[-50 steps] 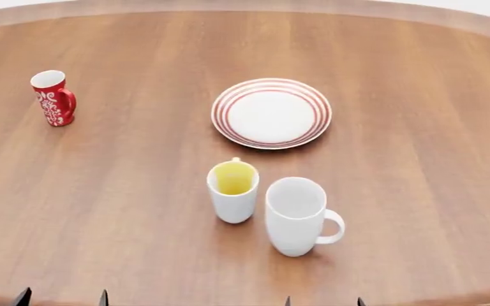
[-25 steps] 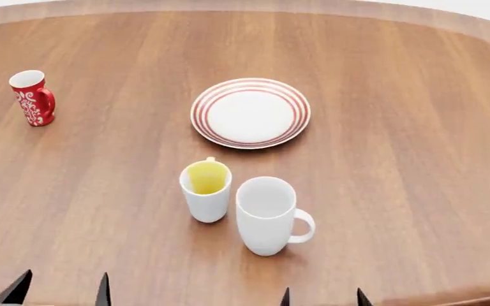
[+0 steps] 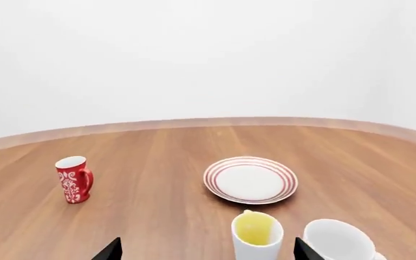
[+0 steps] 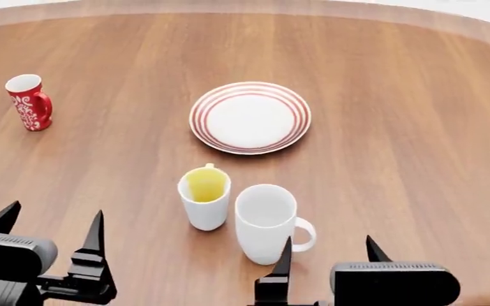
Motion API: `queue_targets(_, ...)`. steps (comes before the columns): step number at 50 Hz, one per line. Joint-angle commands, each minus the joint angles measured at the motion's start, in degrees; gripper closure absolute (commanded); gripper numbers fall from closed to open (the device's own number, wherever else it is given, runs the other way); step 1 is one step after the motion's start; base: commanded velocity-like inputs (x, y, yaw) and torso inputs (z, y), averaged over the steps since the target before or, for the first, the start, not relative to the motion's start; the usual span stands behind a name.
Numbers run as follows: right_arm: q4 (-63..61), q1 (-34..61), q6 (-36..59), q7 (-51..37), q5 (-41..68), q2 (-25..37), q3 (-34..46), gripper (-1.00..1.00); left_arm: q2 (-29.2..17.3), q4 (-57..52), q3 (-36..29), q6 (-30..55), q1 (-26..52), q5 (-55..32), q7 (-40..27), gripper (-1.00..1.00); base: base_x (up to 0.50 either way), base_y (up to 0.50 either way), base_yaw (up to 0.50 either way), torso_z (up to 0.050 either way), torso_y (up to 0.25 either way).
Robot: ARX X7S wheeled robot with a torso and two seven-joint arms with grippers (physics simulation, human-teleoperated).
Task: Pick up the red mug and put it on the plate
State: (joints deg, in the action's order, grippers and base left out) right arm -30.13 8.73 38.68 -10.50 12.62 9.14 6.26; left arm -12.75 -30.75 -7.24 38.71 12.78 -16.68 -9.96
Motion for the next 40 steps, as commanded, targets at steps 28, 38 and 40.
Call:
queue_targets(28,-2.1,1.0,2.9,-0.1,1.8,0.3,-0.9,-1.00,-0.3,-0.3,0.2,0.6,0.7,-0.2,0.8,-1.00,0.50,0.00,0.00,0.000,0.000)
queue_targets(38,-1.9,1.0,2.7,-0.4,2.2,0.5,-0.7,-1.00,-0.5,-0.3,0.1,0.6,1.0,-0.6,0.7,-1.00,0.50,0.00,0.00,0.000,0.002)
queue_targets(40,-2.1,1.0,2.8,-0.5,2.4,0.6,-0.8,-1.00,-0.6,-0.4,0.1,0.6,0.9,-0.7,0.6,-1.00,0.50,0.00,0.00,0.000,0.000)
